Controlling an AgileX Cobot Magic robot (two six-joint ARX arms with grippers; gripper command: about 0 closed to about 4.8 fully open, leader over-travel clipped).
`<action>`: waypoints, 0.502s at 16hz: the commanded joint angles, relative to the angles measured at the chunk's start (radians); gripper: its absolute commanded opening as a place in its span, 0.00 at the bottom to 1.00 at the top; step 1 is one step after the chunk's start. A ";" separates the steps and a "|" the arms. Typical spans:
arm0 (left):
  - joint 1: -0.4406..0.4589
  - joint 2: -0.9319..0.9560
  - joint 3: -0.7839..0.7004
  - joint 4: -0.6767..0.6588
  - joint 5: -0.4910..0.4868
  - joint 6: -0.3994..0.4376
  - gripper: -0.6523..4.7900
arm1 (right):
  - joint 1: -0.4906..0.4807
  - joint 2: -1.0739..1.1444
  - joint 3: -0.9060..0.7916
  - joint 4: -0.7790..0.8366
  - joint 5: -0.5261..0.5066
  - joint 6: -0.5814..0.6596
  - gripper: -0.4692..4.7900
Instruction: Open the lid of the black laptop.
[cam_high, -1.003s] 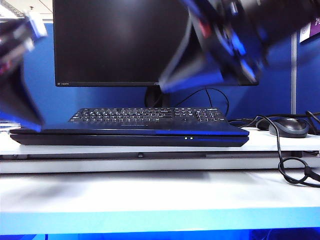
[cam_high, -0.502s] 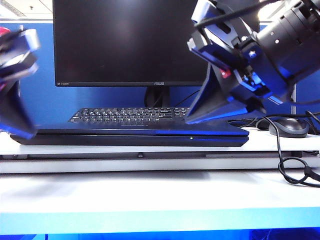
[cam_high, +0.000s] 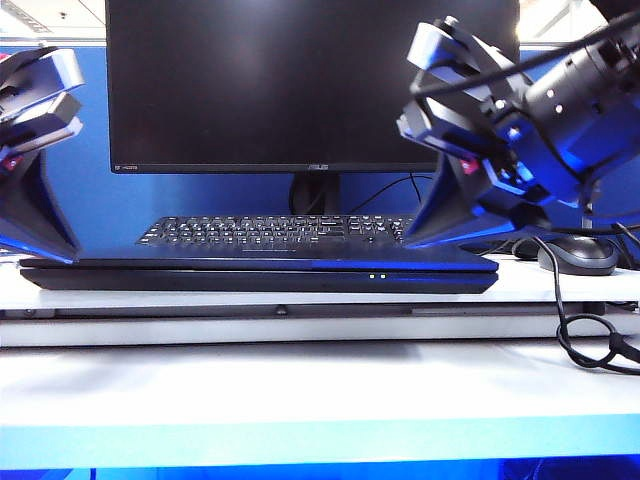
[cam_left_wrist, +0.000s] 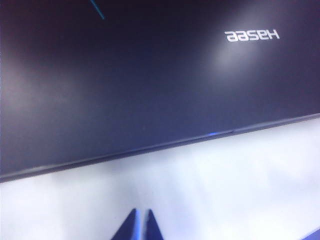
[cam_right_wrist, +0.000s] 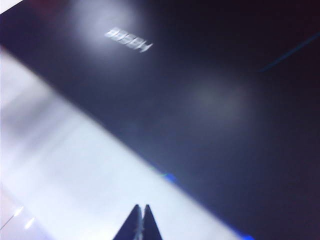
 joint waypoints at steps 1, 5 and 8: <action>0.002 -0.001 0.002 0.019 -0.003 0.001 0.17 | -0.010 0.034 0.005 0.032 -0.019 -0.005 0.09; 0.002 -0.001 0.002 0.020 -0.003 0.001 0.17 | -0.010 0.086 0.005 0.083 -0.022 -0.004 0.09; 0.001 -0.001 0.002 0.020 -0.003 0.001 0.17 | -0.014 0.093 0.005 0.102 -0.017 -0.004 0.09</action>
